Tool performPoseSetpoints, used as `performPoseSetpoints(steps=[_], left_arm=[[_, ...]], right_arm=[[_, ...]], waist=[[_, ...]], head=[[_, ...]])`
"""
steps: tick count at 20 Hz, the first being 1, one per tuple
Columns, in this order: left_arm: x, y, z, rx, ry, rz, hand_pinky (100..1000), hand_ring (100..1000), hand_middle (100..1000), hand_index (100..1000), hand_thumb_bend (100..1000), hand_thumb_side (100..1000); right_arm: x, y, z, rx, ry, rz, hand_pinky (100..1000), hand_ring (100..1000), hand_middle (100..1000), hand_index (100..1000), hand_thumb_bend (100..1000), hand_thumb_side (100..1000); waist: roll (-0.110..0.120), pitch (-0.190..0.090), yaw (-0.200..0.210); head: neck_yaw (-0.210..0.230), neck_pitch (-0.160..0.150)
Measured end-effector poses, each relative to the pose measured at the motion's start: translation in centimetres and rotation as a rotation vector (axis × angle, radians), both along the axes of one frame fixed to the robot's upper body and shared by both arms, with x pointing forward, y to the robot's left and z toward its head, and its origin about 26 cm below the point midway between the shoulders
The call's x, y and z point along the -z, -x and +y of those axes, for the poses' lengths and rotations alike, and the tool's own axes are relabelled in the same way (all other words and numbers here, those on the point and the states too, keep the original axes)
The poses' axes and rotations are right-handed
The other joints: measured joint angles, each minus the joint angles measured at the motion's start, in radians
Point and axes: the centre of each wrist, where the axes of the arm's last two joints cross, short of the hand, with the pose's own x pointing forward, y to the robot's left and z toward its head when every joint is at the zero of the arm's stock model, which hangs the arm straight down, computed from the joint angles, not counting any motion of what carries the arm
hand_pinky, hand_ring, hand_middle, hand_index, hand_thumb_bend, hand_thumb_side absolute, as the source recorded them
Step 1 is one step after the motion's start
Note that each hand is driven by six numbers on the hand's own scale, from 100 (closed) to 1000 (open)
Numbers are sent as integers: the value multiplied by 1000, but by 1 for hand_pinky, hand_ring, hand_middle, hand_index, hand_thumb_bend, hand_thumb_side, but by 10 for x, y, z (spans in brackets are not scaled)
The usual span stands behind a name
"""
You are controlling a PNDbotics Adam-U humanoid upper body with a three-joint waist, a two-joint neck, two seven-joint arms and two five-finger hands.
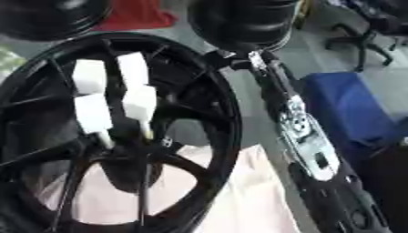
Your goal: Pull the pin out of the wheel hub.
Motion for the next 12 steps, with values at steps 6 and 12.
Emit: performPoseSetpoints(steps=[6,12], left_arm=[[-4,-3,12,-148,86,-27,771,596,618,782,421,657],[-4,-2,17,-208,127,-32,771,598,620,781,422,654]], right_arm=[[0,0,0,-4,2,1,1000,722,671,811,100,779],[0,0,0,-6,2,-1,1000,723,672,812,100,774]], waist=[[0,0,1],[4,0,2]], head=[[-90,24],[-86,28]])
